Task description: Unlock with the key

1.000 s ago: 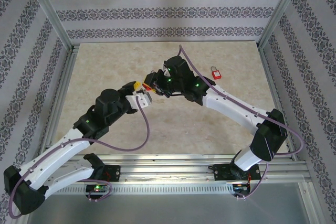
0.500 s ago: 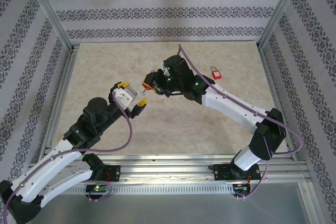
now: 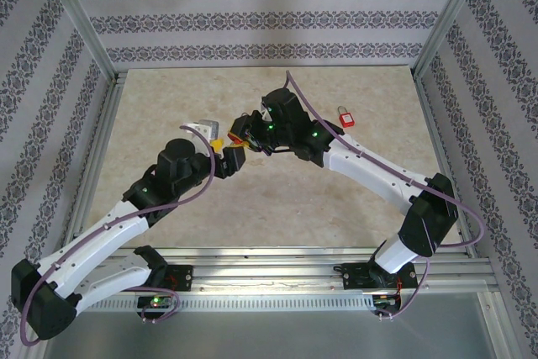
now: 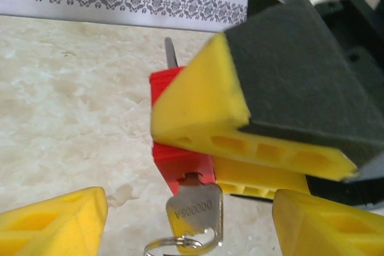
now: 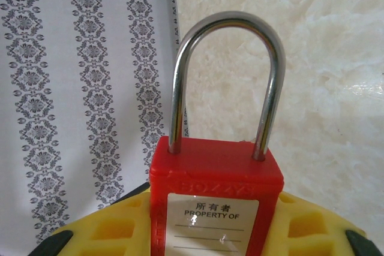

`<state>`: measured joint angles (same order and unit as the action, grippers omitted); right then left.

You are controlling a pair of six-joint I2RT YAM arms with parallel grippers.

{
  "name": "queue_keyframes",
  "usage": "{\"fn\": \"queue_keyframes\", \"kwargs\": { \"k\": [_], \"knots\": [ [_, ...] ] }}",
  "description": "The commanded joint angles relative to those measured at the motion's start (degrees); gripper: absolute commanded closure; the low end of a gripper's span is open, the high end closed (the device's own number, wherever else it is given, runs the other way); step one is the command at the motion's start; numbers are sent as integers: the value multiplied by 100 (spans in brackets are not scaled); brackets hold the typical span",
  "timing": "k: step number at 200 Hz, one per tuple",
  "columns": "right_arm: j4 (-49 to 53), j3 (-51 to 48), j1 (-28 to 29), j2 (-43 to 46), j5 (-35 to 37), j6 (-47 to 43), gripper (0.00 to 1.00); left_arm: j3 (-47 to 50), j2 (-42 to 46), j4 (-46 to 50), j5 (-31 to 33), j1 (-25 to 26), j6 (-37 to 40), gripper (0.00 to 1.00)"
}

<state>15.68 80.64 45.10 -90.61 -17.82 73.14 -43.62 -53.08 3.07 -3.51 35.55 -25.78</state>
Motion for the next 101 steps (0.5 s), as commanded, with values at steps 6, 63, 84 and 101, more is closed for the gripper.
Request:
{"fn": "queue_keyframes", "kwargs": {
  "k": [6,63,84,101],
  "knots": [
    [-194,57,-11,72,60,-79,100,80,-1,-567,55,-75,-517,31],
    [-283,101,67,4,42,-12,100,203,-300,-1171,-24,-83,-615,42],
    [-310,63,100,17,47,36,100,253,-318,-1282,53,-92,-553,47],
    [-426,9,95,0,-10,129,100,272,-360,-1365,22,-92,-516,50]
  ]
}}
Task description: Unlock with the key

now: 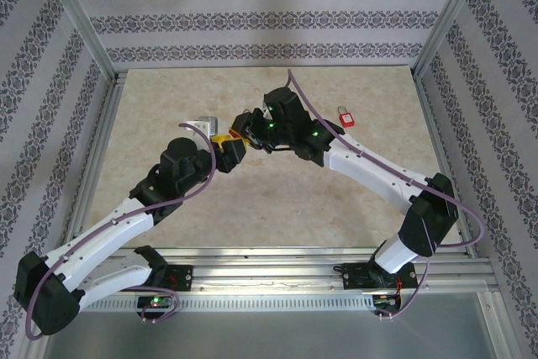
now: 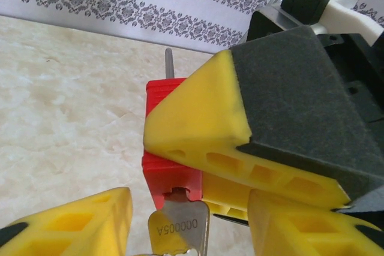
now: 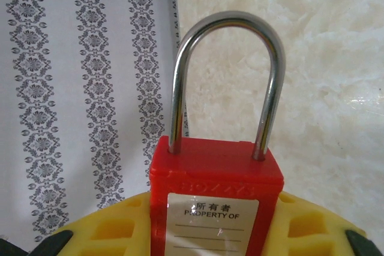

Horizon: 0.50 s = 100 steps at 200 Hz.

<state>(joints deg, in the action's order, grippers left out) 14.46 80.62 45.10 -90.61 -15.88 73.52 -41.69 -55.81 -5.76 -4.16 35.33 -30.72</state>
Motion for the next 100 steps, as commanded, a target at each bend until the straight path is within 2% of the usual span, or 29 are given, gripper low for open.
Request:
{"fn": "queue_keyframes", "kwargs": {
  "k": [1,33,100],
  "knots": [
    [-303,13,95,0,-209,97,100,81,-88,-485,90,-70,-26,50],
    [-322,50,104,-1,-236,145,100,210,-104,-614,92,-70,86,54],
    [-318,24,84,25,-249,147,100,668,329,-730,-93,-71,384,47]
  ]
}}
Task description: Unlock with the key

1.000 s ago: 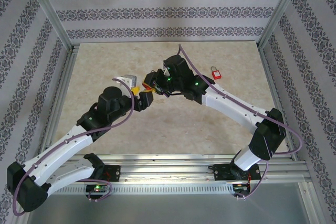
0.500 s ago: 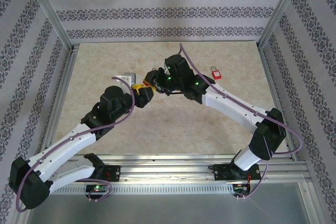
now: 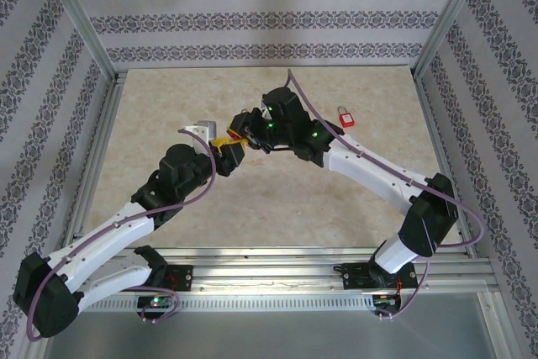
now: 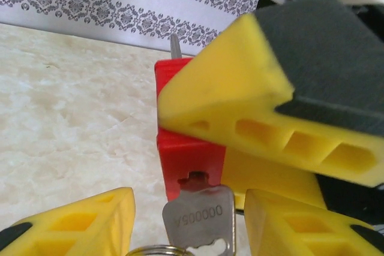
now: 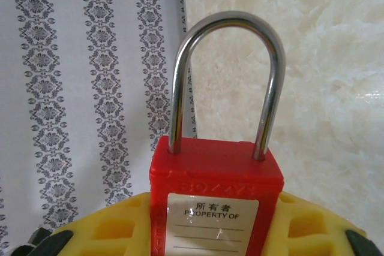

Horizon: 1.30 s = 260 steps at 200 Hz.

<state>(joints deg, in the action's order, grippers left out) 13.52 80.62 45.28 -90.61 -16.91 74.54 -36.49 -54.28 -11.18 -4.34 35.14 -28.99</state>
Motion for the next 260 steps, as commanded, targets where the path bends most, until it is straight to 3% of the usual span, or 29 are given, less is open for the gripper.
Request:
{"fn": "queue_keyframes", "kwargs": {
  "k": [1,64,114,146,188,201,214,225,260],
  "knots": [
    [-221,24,68,26,-151,43,100,154,188,-190,-62,-51,206,47],
    [-246,42,133,-35,-190,43,100,92,137,-616,-1,-129,266,46],
    [-206,59,209,-62,-204,34,100,-139,-52,-662,211,-165,468,51],
    [-313,-55,262,-106,-268,113,100,-139,-7,-865,328,-165,590,57],
    [-231,-196,281,-133,-288,40,100,-206,-72,-886,126,-164,721,73],
    [-180,-357,241,-117,-279,30,100,-159,-128,-869,4,-165,638,69],
    [-188,-537,219,-80,-262,43,100,-14,-168,-888,-25,-165,488,48],
    [-222,-624,227,-67,-265,43,100,224,-139,-1051,18,-158,337,39],
    [-445,-791,328,-141,-339,184,100,579,-126,-1303,109,-156,79,36]
  ]
}}
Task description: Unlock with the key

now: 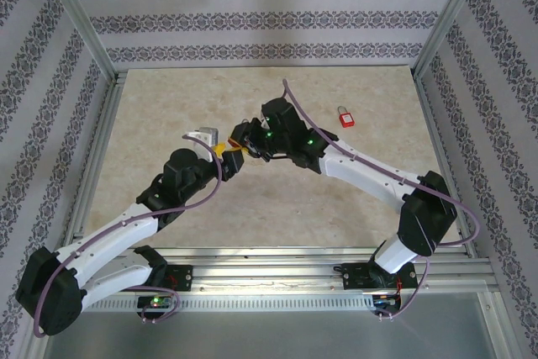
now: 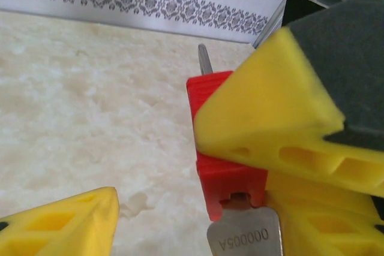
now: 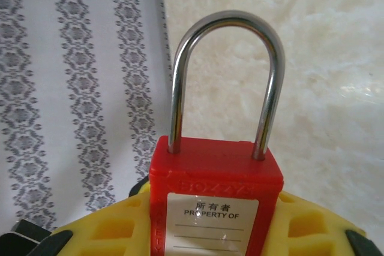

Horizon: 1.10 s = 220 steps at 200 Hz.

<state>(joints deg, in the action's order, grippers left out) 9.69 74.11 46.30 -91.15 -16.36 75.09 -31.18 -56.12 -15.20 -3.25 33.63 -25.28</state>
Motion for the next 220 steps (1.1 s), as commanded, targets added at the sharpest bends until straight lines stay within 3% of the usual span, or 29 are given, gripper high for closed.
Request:
{"fn": "queue_keyframes", "kwargs": {
  "k": [1,32,53,86,130,136,142,152,159,185,220],
  "knots": [
    [-72,-141,227,-91,-398,138,100,49,53,-903,-5,-5,-293,36],
    [-136,-69,347,-120,-418,161,100,131,1,-1010,93,-5,-320,44],
    [-117,-68,404,-170,-438,163,100,184,-12,-1086,182,-5,-368,65],
    [-282,-289,505,-236,-466,298,100,250,-156,-1220,98,-5,-448,83],
    [-401,-441,528,-302,-443,335,100,460,-163,-1412,-9,-5,-643,92],
    [-355,-441,516,-315,-431,311,100,455,-157,-1381,-38,-5,-667,90],
    [-270,-433,499,-337,-423,252,100,460,-170,-1346,-72,-5,-722,76],
    [-50,-415,463,-359,-389,132,100,464,-167,-1195,-84,-5,-853,21],
    [98,-430,444,-368,-339,39,100,488,-152,-1048,-59,-5,-952,1],
    [562,-646,338,-350,-160,-176,100,781,-6,-875,-84,-5,-1311,0],
    [2139,-535,266,-385,719,-891,99,923,759,-1,74,47,-1501,0]
  ]
}}
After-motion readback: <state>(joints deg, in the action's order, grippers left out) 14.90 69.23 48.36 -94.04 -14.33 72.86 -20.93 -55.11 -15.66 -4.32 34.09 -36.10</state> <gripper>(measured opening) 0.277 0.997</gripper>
